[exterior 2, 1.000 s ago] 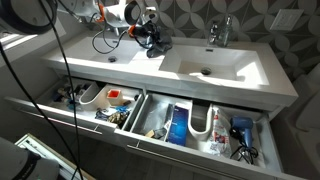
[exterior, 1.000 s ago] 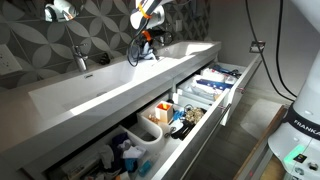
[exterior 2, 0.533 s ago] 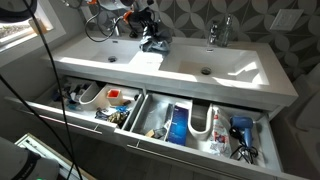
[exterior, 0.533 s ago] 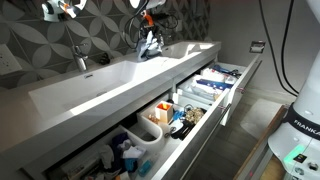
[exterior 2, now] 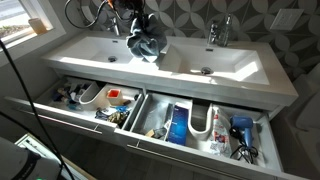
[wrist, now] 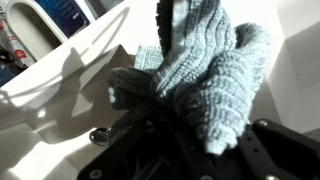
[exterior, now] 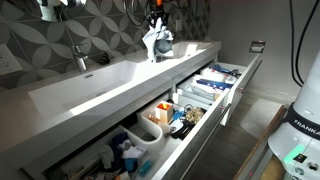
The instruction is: Pick up the blue towel and wipe the bathroom counter, put the blue towel back on the bathroom counter
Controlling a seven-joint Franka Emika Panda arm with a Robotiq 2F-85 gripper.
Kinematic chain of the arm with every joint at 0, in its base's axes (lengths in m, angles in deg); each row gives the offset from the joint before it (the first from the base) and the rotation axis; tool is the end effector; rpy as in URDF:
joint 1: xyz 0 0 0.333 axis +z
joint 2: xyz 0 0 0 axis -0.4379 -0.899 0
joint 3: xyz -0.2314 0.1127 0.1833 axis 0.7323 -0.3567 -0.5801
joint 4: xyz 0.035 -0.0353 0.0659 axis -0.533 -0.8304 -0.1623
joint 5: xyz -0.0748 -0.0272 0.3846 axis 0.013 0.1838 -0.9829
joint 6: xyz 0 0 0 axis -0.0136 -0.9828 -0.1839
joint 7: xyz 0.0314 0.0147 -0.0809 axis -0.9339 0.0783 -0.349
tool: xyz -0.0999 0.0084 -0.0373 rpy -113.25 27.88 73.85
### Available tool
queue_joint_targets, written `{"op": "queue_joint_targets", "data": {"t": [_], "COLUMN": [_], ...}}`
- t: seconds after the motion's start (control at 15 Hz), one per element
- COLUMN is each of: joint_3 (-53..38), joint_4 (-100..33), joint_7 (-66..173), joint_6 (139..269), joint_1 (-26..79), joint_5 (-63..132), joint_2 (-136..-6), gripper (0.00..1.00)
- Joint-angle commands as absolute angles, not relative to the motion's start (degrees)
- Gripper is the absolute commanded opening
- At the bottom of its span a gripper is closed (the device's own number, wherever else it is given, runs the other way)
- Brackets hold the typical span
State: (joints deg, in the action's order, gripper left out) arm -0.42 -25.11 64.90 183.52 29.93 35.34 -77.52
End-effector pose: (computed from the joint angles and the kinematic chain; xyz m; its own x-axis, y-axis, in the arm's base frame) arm 0.6860 -0.0694 0.4658 0.9268 -0.3435 0.1519 -0.3603 -0.9273 0.1014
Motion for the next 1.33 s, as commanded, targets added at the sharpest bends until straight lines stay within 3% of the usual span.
{"op": "queue_joint_targets", "data": {"t": [0.0, 0.33, 0.4, 0.8, 0.87, 1.27], "joint_3": [-1.93, -2.5, -2.99, -3.4, -3.61, -5.96], "joint_4": [-36.4, -44.75, -39.82, -43.31, -42.66, -43.22], "joint_7": [66.7, 66.97, 66.33, 66.26, 66.62, 66.54], "joint_6": [179.88, 175.71, 175.76, 175.6, 176.25, 181.86], "joint_1": [28.85, 26.96, 26.61, 25.89, 26.23, 27.29], "joint_5": [37.82, 38.91, 38.54, 38.43, 39.7, 41.35], "joint_2": [-67.08, -59.97, -63.82, -61.61, -63.14, -70.18], "gripper": [0.07, 0.07, 0.27, 0.27, 0.07, 0.07]}}
